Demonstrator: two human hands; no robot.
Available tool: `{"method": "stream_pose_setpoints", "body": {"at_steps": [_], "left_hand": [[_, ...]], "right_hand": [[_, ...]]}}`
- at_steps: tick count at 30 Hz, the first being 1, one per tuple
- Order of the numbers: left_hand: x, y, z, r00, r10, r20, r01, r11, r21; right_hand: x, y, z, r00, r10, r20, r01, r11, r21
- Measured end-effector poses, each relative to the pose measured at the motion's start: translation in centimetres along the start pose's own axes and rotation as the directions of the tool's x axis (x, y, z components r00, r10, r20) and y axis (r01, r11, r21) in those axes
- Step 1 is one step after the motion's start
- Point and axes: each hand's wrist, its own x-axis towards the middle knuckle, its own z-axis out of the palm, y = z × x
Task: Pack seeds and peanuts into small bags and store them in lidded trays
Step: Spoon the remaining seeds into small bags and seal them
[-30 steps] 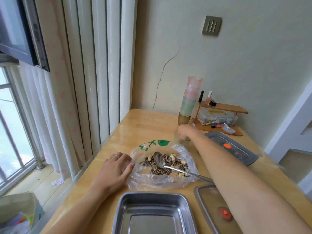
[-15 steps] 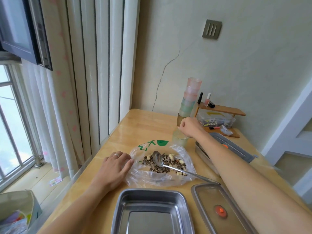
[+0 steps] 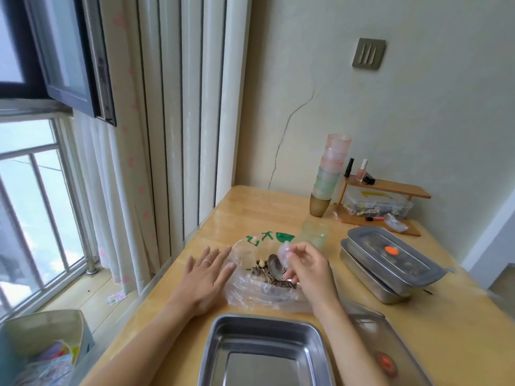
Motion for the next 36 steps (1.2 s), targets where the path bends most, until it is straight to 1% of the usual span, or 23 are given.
{"method": "stream_pose_setpoints", "body": {"at_steps": [2,4,5,6,7,8,10,11,12,14,15,19,22,24,27,29,31,32,34,35,36], "left_hand": [[0.0,0.4,-0.3,0.989,0.027,-0.148,-0.030,0.999,-0.016],[0.2,1.6,-1.1,0.944,0.096,-0.315,-0.114,0.993,-0.039],[0.6,2.7,-1.5,0.920,0.137,-0.367,-0.177,0.981,-0.077],[1.2,4.0,-1.9,0.908,0.183,-0.377,-0.245,0.962,-0.123],[1.7,5.4,-2.3,0.913,0.227,-0.338,-0.297,0.939,-0.172],[2.2,6.7,-2.4,0.928,0.268,-0.260,-0.327,0.919,-0.219],[3.1,8.6,-2.2,0.951,0.301,-0.069,-0.307,0.896,-0.320],[3.3,9.1,-1.8,0.955,0.298,-0.012,-0.280,0.882,-0.380],[3.4,9.3,-1.4,0.957,0.291,0.011,-0.254,0.852,-0.458],[3.1,9.4,-0.8,0.961,0.277,0.017,-0.212,0.774,-0.596],[3.1,9.4,-0.7,0.964,0.267,0.008,-0.201,0.744,-0.637],[3.1,9.2,-0.7,0.979,0.188,-0.084,-0.187,0.640,-0.745],[2.8,8.8,-0.9,0.984,0.155,-0.088,-0.160,0.545,-0.823],[2.6,8.6,-1.2,0.986,0.164,-0.024,-0.096,0.451,-0.887],[2.4,8.5,-1.6,0.969,0.198,0.149,0.094,0.261,-0.961],[2.4,8.3,-2.1,0.964,0.196,0.179,0.149,0.156,-0.976],[2.4,7.9,-2.6,0.974,0.157,0.162,0.149,0.091,-0.985],[2.5,7.8,-2.9,0.978,0.138,0.159,0.150,0.075,-0.986],[2.5,7.8,-3.0,0.974,0.118,0.193,0.183,0.091,-0.979],[2.4,8.0,-3.1,0.966,0.130,0.226,0.208,0.133,-0.969],[2.3,8.3,-3.0,0.952,0.158,0.261,0.228,0.200,-0.953]], "right_hand": [[-0.2,0.7,0.6,0.999,0.023,0.034,-0.023,1.000,-0.005],[-0.2,1.0,0.9,0.996,0.044,0.075,-0.044,0.999,0.005],[-0.1,1.0,1.0,0.994,0.044,0.096,-0.047,0.999,0.027],[0.0,0.9,1.0,0.992,0.043,0.116,-0.049,0.998,0.049],[0.1,0.9,1.0,0.990,0.046,0.132,-0.055,0.996,0.065],[0.1,0.8,0.9,0.988,0.044,0.146,-0.057,0.995,0.082],[0.0,0.7,0.9,0.989,0.033,0.147,-0.051,0.991,0.124],[0.0,0.8,0.8,0.991,0.025,0.128,-0.043,0.989,0.141],[0.0,0.9,0.8,0.995,0.019,0.098,-0.034,0.988,0.153],[0.1,1.3,0.6,1.000,0.007,0.030,-0.011,0.987,0.159],[0.2,1.4,0.6,1.000,-0.003,0.002,0.002,0.987,0.160],[0.1,1.0,0.3,0.997,-0.041,-0.062,0.052,0.983,0.174],[-0.1,0.6,0.4,0.995,-0.054,-0.082,0.069,0.980,0.189],[-0.1,0.6,0.4,0.996,-0.057,-0.075,0.069,0.981,0.179],[-0.1,0.6,0.2,0.998,-0.065,-0.022,0.067,0.985,0.161],[-0.1,0.3,-0.2,0.997,-0.077,0.017,0.074,0.985,0.159],[-0.1,0.1,-0.6,0.996,-0.078,0.031,0.072,0.984,0.163],[0.0,0.0,-0.8,0.997,-0.077,0.030,0.072,0.984,0.160],[0.2,0.0,-1.2,0.996,-0.074,0.039,0.067,0.985,0.162],[0.2,0.0,-1.3,0.995,-0.078,0.061,0.067,0.984,0.164],[0.2,0.0,-1.2,0.992,-0.086,0.094,0.070,0.984,0.163]]}}
